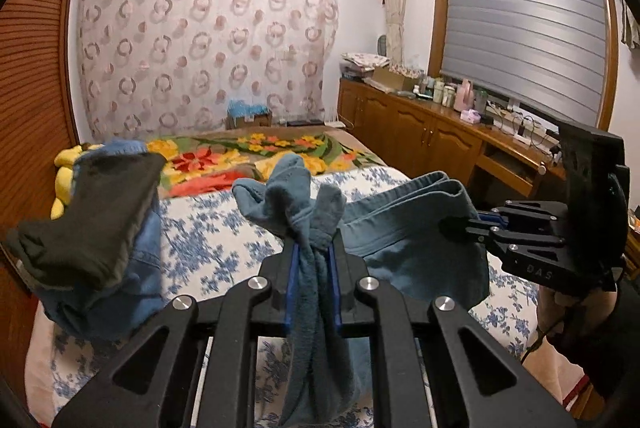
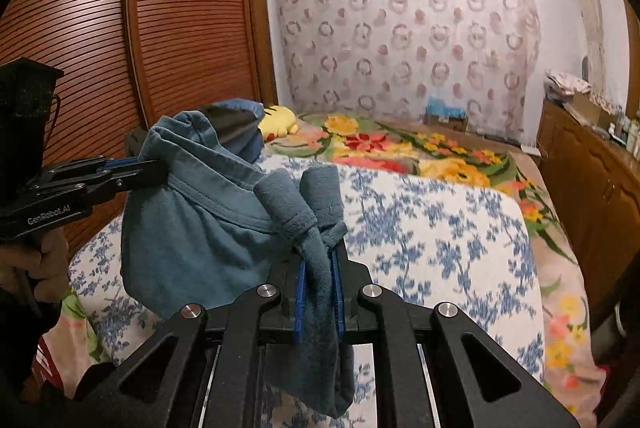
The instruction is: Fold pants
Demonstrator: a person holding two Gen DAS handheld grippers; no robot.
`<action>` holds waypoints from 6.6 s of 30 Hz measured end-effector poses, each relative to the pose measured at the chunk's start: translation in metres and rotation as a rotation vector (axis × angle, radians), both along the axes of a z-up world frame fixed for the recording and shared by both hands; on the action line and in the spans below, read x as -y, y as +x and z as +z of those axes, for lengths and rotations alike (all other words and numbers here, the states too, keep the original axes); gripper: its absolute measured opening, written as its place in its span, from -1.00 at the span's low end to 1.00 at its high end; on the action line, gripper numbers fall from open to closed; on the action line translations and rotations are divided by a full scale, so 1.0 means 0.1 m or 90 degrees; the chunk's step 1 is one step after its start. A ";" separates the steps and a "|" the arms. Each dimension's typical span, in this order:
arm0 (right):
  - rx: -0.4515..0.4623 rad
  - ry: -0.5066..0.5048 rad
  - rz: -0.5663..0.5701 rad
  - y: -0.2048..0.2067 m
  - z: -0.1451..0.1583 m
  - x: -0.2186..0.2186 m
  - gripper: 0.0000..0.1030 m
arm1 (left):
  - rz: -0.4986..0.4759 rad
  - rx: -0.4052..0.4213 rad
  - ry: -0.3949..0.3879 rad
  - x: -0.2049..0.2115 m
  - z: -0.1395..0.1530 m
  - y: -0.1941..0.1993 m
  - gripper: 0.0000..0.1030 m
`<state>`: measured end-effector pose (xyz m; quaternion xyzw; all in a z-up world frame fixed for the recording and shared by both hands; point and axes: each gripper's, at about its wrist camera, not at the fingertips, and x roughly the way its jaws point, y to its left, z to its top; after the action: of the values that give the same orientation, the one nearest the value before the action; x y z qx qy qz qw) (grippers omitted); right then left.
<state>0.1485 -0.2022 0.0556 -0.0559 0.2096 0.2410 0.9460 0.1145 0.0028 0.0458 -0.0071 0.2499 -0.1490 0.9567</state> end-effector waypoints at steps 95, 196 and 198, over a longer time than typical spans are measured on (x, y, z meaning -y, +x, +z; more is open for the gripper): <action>-0.021 -0.090 0.211 3.11 0.23 -1.67 -0.19 | 0.329 -0.035 -0.001 -1.85 -0.30 0.40 -0.03; 0.075 0.057 -0.208 -1.00 0.52 -0.16 0.64 | 0.130 0.039 0.005 0.23 0.37 -0.32 0.75; 0.078 0.060 -0.211 -1.05 0.50 -0.18 0.64 | 0.130 0.041 0.002 0.21 0.40 -0.35 0.75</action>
<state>0.0439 -0.1844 0.1056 0.0090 0.1463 0.0874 0.9853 0.0794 -0.0183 0.0862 -0.0260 0.2174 -0.0508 0.9744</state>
